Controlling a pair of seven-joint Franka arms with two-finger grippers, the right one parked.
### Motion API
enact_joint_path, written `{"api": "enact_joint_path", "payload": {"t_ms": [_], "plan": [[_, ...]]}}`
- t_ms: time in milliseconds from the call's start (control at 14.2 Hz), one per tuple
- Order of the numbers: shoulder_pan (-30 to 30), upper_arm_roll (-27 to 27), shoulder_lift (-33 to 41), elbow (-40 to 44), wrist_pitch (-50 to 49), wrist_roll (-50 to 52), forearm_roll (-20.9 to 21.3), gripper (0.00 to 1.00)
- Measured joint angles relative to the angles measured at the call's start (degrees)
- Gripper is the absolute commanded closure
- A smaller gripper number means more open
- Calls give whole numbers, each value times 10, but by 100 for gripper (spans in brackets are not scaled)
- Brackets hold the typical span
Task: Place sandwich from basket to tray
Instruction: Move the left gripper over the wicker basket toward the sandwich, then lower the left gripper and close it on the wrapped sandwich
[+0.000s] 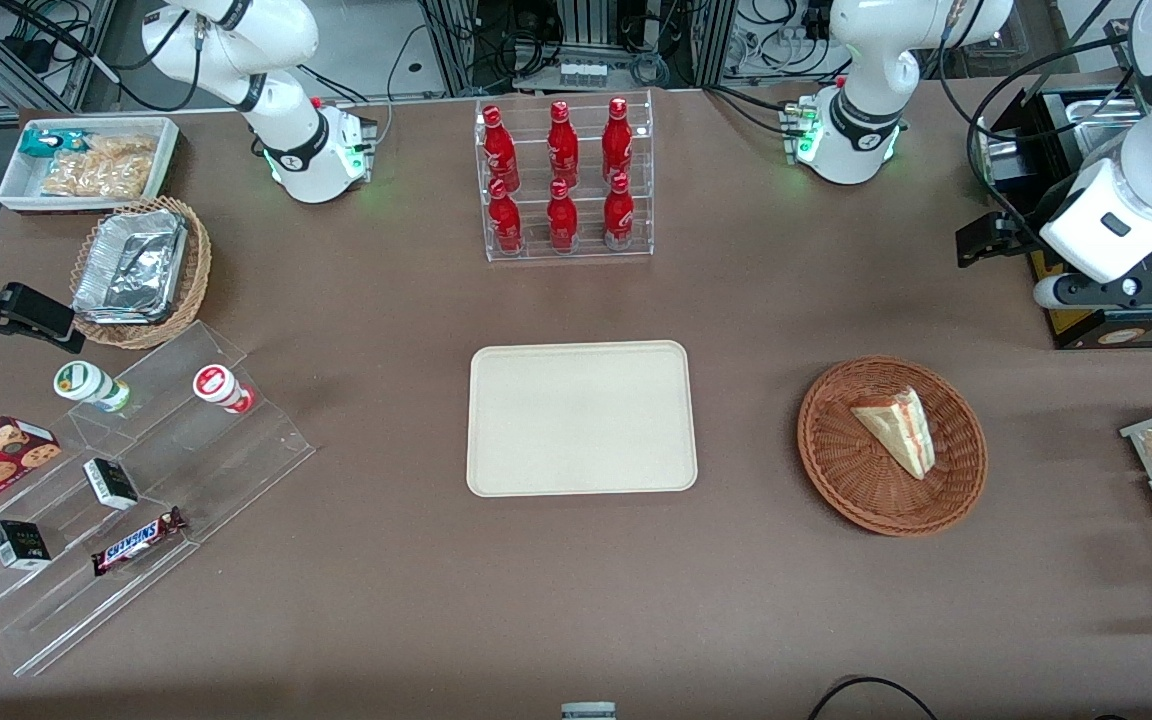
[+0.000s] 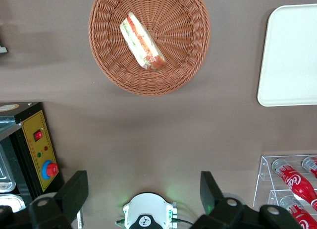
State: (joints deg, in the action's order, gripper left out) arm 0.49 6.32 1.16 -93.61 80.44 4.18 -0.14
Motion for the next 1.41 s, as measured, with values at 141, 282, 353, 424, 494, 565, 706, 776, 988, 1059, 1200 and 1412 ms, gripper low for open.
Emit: {"api": "enact_joint_path", "payload": {"t_ms": [141, 282, 353, 424, 494, 565, 706, 776, 988, 1059, 1200, 1412], "plan": [[1, 0, -1, -1, 8, -12, 0, 0], [3, 0, -9, -6, 17, -19, 1, 0], [4, 0, -18, -9, 24, -20, 1, 0], [4, 0, -32, -13, 37, -22, 2, 0], [5, 0, -48, -19, 55, -22, 4, 0], [5, 0, -65, -26, 76, -23, 5, 0], [5, 0, -94, -47, 121, -23, 8, 0], [5, 0, -105, -61, 147, -23, 15, 0], [6, -1, -125, -132, 274, -23, 40, 0], [6, -5, -128, -161, 318, -23, 41, 0], [7, -17, -129, -219, 404, -22, 42, 0], [9, -28, -129, -288, 518, 34, 41, 0]]}}
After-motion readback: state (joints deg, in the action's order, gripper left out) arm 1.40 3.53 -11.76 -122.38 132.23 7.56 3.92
